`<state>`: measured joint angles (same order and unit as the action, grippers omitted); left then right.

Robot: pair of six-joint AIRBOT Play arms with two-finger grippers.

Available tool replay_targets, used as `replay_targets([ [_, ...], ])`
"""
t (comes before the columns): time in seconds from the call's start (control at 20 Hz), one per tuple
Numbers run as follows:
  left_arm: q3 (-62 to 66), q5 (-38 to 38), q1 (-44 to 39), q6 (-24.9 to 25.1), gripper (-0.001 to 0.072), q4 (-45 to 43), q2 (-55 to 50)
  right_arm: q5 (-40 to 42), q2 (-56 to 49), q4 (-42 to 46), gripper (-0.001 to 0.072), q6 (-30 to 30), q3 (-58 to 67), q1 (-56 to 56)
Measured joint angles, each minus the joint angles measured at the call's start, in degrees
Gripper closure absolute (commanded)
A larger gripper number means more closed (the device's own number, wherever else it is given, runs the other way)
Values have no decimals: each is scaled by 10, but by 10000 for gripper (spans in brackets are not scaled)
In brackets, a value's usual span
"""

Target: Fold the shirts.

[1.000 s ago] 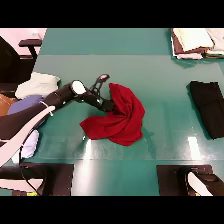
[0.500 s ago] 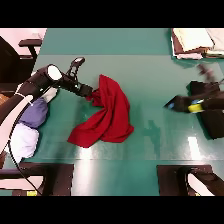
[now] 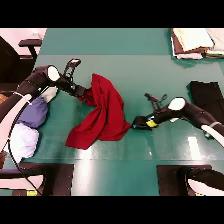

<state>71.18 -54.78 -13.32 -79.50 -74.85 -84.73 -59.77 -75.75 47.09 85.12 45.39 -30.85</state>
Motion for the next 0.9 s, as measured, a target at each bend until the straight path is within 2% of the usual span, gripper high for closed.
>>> replay_targets([
  [0.05, 0, -1, 0, -1, 680, -2, 0, 6, -22, -4, 311, 0, 15, -14],
  [0.15, 0, -2, 0, -1, 681, -3, 0, 10, -60, -16, 348, -1, 46, -31],
  [0.3, 0, -3, 0, -2, 680, -10, 0, 17, -105, -18, 698, -2, 90, -43],
  [0.55, 10, -1, 11, -16, 681, -29, 8, 16, -111, 49, 698, 8, 153, -30],
  [0.9, 74, 43, 54, -38, 681, -45, 128, -63, 25, 246, 700, 49, 282, 104],
])
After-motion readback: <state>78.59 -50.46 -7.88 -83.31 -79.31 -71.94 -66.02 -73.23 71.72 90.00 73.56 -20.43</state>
